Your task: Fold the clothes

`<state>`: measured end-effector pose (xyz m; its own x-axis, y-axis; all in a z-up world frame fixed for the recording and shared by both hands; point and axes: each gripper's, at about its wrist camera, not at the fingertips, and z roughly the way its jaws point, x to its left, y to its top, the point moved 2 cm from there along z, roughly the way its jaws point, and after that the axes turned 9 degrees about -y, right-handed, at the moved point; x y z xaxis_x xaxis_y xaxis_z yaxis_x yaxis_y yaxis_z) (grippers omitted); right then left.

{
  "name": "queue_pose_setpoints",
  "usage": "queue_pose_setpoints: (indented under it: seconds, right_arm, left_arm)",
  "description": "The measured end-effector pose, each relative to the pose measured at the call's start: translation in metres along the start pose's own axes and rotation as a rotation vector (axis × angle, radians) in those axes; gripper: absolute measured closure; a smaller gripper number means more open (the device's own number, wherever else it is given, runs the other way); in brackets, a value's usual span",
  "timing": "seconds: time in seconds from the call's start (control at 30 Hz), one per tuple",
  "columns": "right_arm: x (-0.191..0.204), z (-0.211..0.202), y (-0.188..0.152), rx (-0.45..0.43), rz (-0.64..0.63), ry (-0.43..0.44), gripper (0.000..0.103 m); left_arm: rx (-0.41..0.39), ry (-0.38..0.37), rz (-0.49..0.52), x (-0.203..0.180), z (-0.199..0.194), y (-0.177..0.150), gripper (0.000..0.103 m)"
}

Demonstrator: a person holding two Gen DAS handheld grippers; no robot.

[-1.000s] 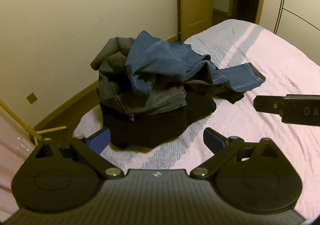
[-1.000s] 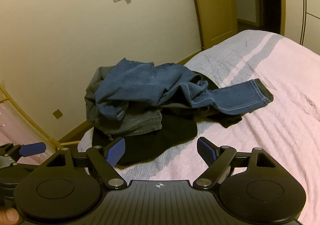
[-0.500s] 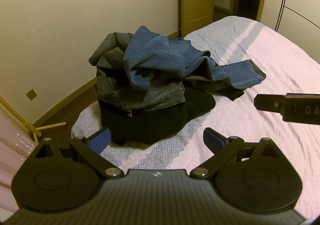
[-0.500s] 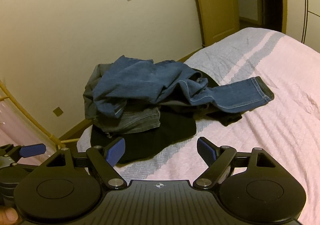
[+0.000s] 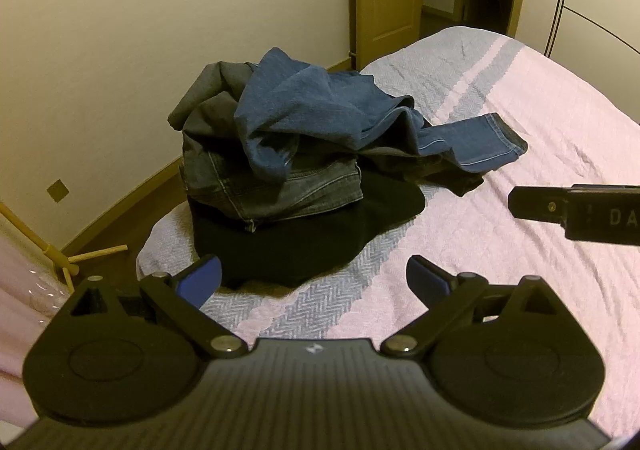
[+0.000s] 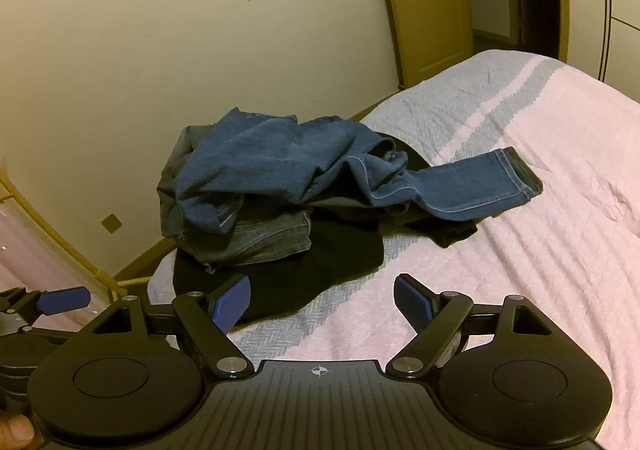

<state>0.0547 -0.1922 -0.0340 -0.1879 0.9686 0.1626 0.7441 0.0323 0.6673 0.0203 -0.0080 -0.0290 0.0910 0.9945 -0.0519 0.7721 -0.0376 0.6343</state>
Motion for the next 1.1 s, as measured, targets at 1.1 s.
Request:
queue_pose_setpoints:
  seconds: [1.1]
  right_arm:
    - [-0.0003,0.0079,-0.0017,0.022,-0.006,0.004,0.021]
  left_arm:
    - [0.013,-0.001,-0.008,0.0016,0.0025,-0.0011,0.005]
